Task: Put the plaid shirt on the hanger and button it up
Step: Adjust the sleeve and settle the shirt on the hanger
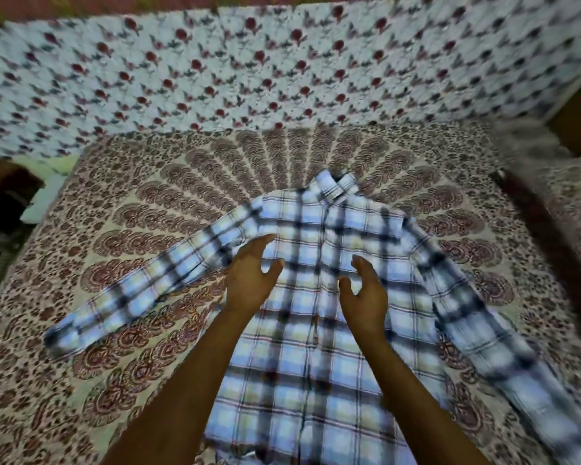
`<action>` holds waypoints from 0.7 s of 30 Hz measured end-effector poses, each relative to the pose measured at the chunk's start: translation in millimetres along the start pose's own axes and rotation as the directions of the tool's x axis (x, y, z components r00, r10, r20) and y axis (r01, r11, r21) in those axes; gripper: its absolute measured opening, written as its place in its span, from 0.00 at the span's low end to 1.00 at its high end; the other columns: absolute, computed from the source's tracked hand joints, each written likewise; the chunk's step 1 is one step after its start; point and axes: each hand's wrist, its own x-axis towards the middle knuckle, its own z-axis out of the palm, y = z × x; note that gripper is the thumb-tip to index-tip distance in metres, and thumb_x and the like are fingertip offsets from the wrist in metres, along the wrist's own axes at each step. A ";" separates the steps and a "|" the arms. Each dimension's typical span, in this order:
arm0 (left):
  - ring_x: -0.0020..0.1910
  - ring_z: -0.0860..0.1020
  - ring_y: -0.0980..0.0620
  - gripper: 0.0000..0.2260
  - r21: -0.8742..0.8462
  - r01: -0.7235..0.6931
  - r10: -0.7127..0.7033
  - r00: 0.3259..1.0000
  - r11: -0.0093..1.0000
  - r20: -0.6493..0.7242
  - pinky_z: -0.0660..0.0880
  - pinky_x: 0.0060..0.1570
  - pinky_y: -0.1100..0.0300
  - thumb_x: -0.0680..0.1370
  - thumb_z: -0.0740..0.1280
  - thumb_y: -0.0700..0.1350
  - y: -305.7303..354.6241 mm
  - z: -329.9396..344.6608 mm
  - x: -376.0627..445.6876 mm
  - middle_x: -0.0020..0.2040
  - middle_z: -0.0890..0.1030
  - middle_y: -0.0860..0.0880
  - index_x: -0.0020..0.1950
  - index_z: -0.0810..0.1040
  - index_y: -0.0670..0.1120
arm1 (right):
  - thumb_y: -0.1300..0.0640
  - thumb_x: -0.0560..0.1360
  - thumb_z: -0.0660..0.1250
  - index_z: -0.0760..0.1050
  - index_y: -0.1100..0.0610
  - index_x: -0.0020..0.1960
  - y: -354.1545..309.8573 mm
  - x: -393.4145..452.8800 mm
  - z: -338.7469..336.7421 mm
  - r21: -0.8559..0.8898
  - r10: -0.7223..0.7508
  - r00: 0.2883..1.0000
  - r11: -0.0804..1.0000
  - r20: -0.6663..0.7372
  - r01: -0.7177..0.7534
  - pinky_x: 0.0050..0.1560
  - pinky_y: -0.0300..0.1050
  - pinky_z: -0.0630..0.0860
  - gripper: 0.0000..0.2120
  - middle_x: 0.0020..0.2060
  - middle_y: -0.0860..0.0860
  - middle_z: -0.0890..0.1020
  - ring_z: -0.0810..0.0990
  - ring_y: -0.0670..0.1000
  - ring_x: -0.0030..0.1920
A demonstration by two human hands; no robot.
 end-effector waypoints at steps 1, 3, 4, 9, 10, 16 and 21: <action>0.65 0.72 0.39 0.22 0.011 -0.019 0.019 1.000 1.000 0.014 0.70 0.64 0.46 0.76 0.66 0.47 2.0 6.1 7.8 0.68 0.72 0.42 0.69 0.69 0.44 | 0.60 0.77 0.63 0.67 0.61 0.69 4.5 7.3 -2.1 0.006 0.001 1.000 1.000 0.002 -0.001 0.68 0.53 0.66 0.21 0.68 0.57 0.71 0.68 0.57 0.69; 0.66 0.71 0.39 0.24 0.028 -0.045 0.043 0.998 0.999 0.051 0.69 0.64 0.45 0.76 0.65 0.49 3.4 18.3 20.9 0.69 0.71 0.43 0.70 0.68 0.45 | 0.59 0.77 0.63 0.65 0.60 0.70 11.8 21.2 -4.6 0.014 0.008 1.000 1.000 0.016 -0.008 0.68 0.55 0.67 0.22 0.68 0.56 0.70 0.68 0.57 0.69; 0.68 0.69 0.41 0.24 0.041 -0.050 0.047 0.996 0.998 0.069 0.68 0.66 0.45 0.76 0.65 0.49 4.0 24.5 26.4 0.70 0.70 0.43 0.71 0.67 0.46 | 0.59 0.77 0.63 0.65 0.58 0.71 14.6 27.7 -5.4 0.012 0.020 1.000 1.000 0.024 -0.020 0.67 0.56 0.67 0.23 0.69 0.56 0.70 0.68 0.56 0.69; 0.71 0.65 0.44 0.26 0.070 -0.080 0.071 0.990 0.994 0.121 0.64 0.67 0.52 0.76 0.64 0.51 -2.3 58.2 66.1 0.71 0.69 0.44 0.72 0.65 0.47 | 0.58 0.77 0.64 0.64 0.58 0.70 35.7 66.5 0.4 -0.024 0.028 0.999 0.999 0.030 -0.027 0.68 0.55 0.66 0.23 0.69 0.55 0.70 0.67 0.56 0.70; 0.71 0.65 0.44 0.26 0.083 -0.088 0.078 0.989 0.993 0.123 0.64 0.67 0.53 0.76 0.64 0.51 -5.0 63.5 73.5 0.71 0.69 0.44 0.72 0.65 0.46 | 0.59 0.77 0.64 0.64 0.58 0.70 39.7 74.3 2.8 -0.034 0.025 0.999 0.999 0.038 -0.024 0.69 0.54 0.65 0.23 0.69 0.55 0.69 0.67 0.56 0.70; 0.67 0.69 0.44 0.26 0.146 -0.129 0.105 0.981 0.981 0.165 0.66 0.63 0.55 0.74 0.64 0.52 -30.5 98.6 138.1 0.68 0.72 0.44 0.70 0.67 0.45 | 0.60 0.77 0.64 0.65 0.59 0.70 74.7 141.1 34.2 -0.076 0.024 0.999 0.997 0.039 -0.021 0.68 0.48 0.63 0.23 0.68 0.56 0.70 0.68 0.56 0.69; 0.67 0.70 0.44 0.27 0.134 -0.100 0.074 0.980 0.986 0.184 0.65 0.63 0.55 0.71 0.61 0.53 -61.6 131.2 194.5 0.67 0.73 0.44 0.69 0.69 0.46 | 0.60 0.76 0.64 0.66 0.60 0.69 100.4 195.5 65.4 -0.129 0.005 0.999 0.992 0.048 0.001 0.68 0.49 0.64 0.23 0.67 0.57 0.72 0.68 0.57 0.68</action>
